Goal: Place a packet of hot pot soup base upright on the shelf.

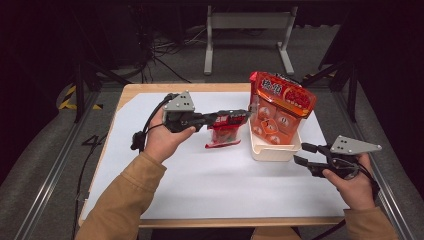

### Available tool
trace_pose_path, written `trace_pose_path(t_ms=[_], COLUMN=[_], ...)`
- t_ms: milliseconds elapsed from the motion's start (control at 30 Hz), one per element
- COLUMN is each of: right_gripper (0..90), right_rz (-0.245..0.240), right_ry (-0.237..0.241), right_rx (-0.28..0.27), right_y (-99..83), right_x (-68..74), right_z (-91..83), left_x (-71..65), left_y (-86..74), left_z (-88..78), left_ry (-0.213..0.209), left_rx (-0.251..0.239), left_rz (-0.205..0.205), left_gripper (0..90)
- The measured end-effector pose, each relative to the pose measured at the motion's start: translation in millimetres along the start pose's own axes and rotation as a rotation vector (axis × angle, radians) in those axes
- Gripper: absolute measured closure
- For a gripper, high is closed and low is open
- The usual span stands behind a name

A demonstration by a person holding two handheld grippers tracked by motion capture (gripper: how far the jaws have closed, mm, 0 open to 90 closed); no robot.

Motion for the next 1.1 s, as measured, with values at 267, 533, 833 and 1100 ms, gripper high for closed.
trace_pose_path(t_ms=[267, 533, 833, 1100], right_gripper=[45.9, 45.9, 45.9, 46.5], right_rz=[0.014, 0.026, 0.040, 0.037], right_ry=[0.002, 0.004, 0.008, 0.025], right_rx=[0.011, 0.020, 0.031, 0.042], right_y=[-7.0, -14.4, -21.3, -23.1], right_x=[-1.4, -3.3, -5.4, -4.5], right_z=[-2.7, -4.6, -4.4, -5.6], left_x=[-8.7, -18.4, -29.5, -38.9], left_y=[12.9, 25.6, 41.5, 54.3], left_z=[3.2, 11.0, 21.4, 39.4], left_ry=[-0.028, -0.051, -0.076, -0.093], left_rx=[-0.031, -0.073, -0.114, -0.132], left_rz=[0.041, 0.059, 0.067, 0.087], left_gripper=[90.0, 90.0, 90.0, 90.0])
Point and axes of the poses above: each handheld gripper's, and its own axes: z roughly forward along the jaws, y roughly out of its top, x roughly to its left, the point moved 8 cm from there along z, roughly forward along the jaws, and after that the axes turned 5 degrees about y, right-handed, at the moved point
